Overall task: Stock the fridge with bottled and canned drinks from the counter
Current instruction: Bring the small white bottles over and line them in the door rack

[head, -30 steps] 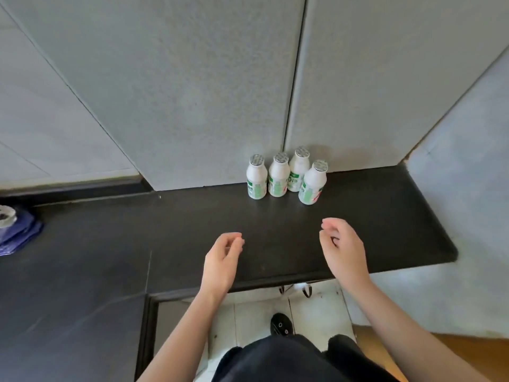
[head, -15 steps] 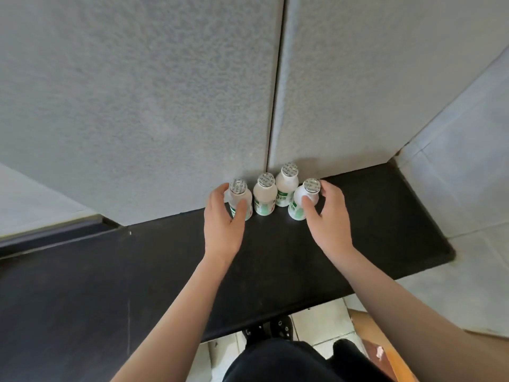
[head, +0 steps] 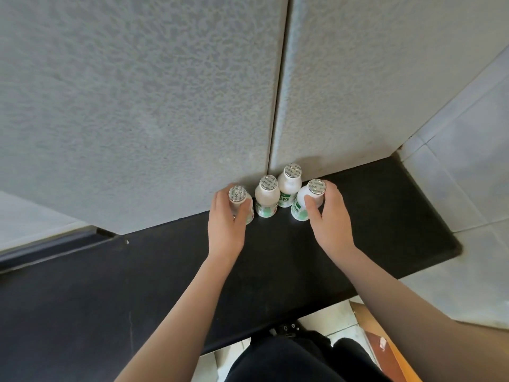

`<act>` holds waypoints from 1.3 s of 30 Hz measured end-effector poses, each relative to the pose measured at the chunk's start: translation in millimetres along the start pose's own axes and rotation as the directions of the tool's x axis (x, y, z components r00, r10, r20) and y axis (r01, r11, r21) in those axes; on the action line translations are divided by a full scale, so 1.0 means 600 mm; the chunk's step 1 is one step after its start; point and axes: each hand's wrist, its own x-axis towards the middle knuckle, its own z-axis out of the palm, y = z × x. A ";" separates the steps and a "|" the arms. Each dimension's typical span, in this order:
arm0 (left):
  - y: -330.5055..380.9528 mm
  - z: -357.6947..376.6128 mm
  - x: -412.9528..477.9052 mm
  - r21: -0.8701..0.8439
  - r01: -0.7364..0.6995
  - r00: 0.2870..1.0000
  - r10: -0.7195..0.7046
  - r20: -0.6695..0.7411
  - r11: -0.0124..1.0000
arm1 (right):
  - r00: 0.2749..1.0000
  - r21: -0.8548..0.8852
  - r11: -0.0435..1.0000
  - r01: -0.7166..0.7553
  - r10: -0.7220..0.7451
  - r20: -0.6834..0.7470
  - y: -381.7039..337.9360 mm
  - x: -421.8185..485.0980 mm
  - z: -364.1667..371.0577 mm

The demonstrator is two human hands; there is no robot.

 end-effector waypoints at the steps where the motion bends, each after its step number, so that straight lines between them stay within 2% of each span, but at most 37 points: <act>1: -0.001 -0.003 -0.004 -0.009 0.020 1.000 -0.020 -0.014 1.000 | 1.000 -0.011 1.000 0.006 -0.006 0.008 0.002 0.001 -0.001; 8: -0.003 -0.035 -0.084 -0.137 0.149 0.985 -0.159 -0.066 0.979 | 0.995 -0.023 0.998 0.053 -0.051 0.080 0.012 0.006 -0.015; 12: -0.015 -0.051 -0.147 -0.218 0.202 0.963 -0.234 -0.133 0.955 | 0.986 -0.013 0.995 0.104 -0.101 0.136 0.012 0.011 -0.023; 15: -0.020 -0.062 -0.196 -0.254 0.228 0.940 -0.280 -0.194 0.940 | 0.985 0.008 0.993 0.121 -0.121 0.126 0.015 -0.012 -0.030; 18: -0.027 -0.075 -0.247 -0.286 0.237 0.904 -0.319 -0.286 0.928 | 0.974 0.084 0.983 0.163 -0.174 0.143 0.009 -0.059 -0.029; 22: -0.036 -0.086 -0.321 -0.342 0.251 0.818 -0.388 -0.425 0.905 | 0.925 0.267 0.945 0.190 -0.264 0.275 -0.011 -0.121 -0.023; 24: -0.040 -0.086 -0.364 -0.364 0.251 0.769 -0.413 -0.487 0.897 | 0.866 0.334 0.923 0.189 -0.317 0.387 -0.022 -0.146 -0.016; 28: -0.048 -0.069 -0.462 -0.441 0.262 0.628 -0.498 -0.598 0.859 | 0.679 0.396 0.892 0.216 -0.429 0.596 -0.039 -0.198 0.013; 34: -0.050 -0.016 -0.651 -0.544 0.356 0.336 -0.647 -0.684 0.760 | 0.405 0.447 0.844 0.297 -0.535 0.741 -0.037 -0.318 0.045; 39: -0.040 0.016 -0.797 -0.659 0.275 0.061 -0.697 -0.714 0.700 | 0.082 0.490 0.783 0.383 -0.558 0.826 -0.037 -0.426 0.055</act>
